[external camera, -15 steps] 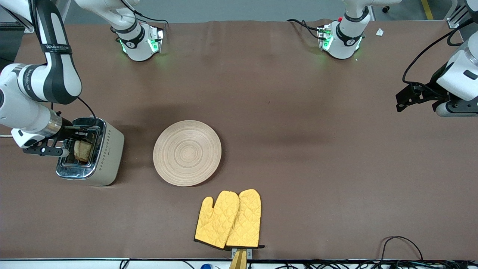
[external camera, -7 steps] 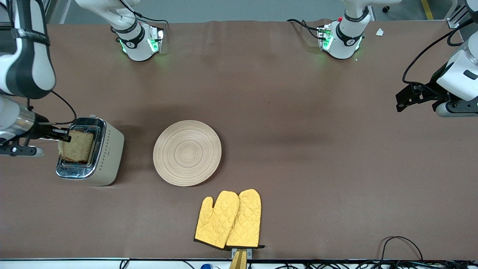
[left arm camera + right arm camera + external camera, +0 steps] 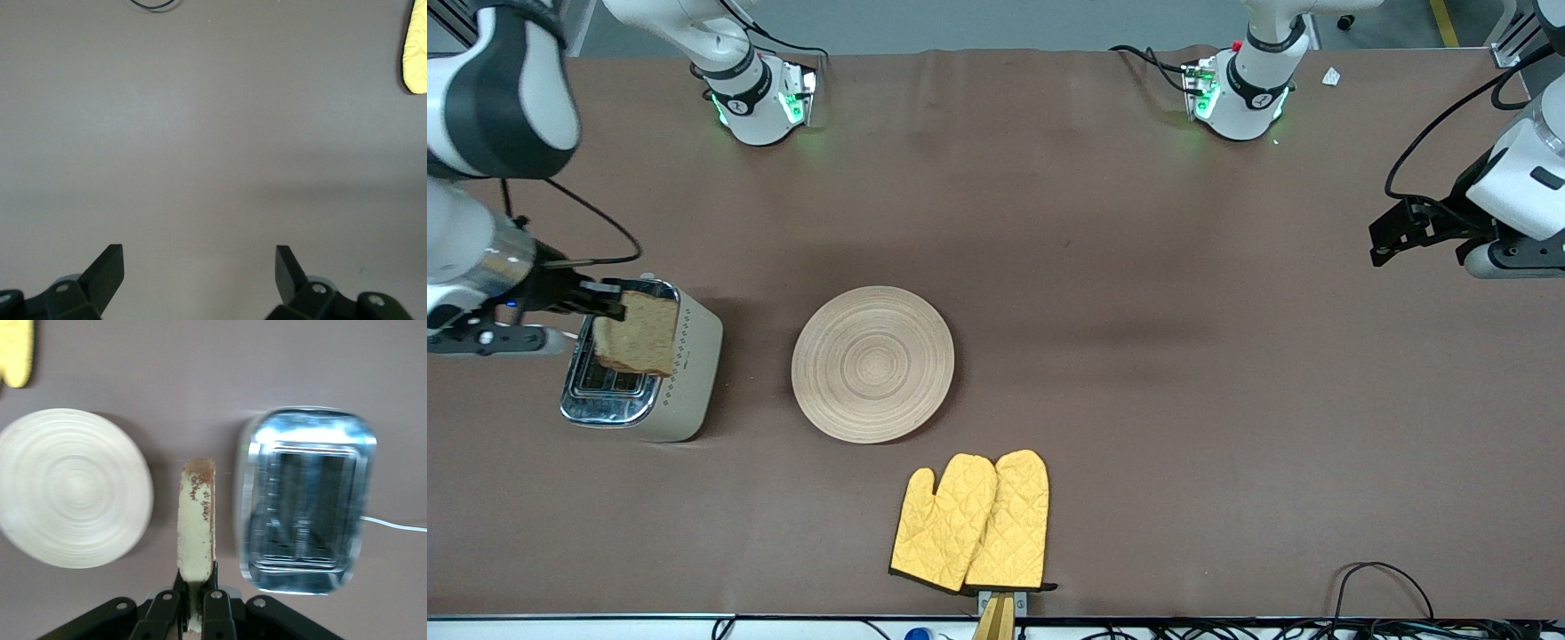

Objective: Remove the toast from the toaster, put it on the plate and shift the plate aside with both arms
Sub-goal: 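Carry the toast with the right gripper and release it onto the plate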

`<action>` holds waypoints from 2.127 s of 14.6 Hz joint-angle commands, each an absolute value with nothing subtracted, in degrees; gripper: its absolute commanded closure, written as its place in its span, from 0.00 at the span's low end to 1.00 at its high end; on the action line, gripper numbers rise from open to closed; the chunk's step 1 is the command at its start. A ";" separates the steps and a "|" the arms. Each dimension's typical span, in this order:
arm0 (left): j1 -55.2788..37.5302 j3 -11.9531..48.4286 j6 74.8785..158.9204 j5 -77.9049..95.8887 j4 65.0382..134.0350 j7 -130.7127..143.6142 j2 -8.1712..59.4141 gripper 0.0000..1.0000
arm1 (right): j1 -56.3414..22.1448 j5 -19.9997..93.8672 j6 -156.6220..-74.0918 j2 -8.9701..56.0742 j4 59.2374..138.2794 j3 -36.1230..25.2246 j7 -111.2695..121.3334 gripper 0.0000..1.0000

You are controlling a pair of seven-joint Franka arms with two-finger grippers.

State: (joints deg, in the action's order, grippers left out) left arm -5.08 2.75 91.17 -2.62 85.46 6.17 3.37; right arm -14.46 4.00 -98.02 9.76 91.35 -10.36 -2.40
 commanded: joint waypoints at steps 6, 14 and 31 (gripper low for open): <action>-4.83 3.08 90.97 -3.60 85.52 5.45 2.99 0.00 | -18.19 23.61 -109.66 10.28 103.87 -10.72 -5.88 0.98; -4.83 3.08 90.53 -3.60 85.52 5.36 2.99 0.00 | -32.33 38.74 -131.81 16.87 111.35 -10.72 -6.42 1.00; -4.75 3.16 86.31 1.56 87.89 4.92 3.86 0.00 | -24.62 39.46 -133.61 22.14 117.69 -11.16 6.76 0.32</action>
State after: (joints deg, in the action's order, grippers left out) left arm -5.09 2.80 86.73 -1.04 87.28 5.90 3.46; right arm -27.50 38.05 -135.06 21.36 116.83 -11.51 4.14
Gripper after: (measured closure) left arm 0.000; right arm 0.837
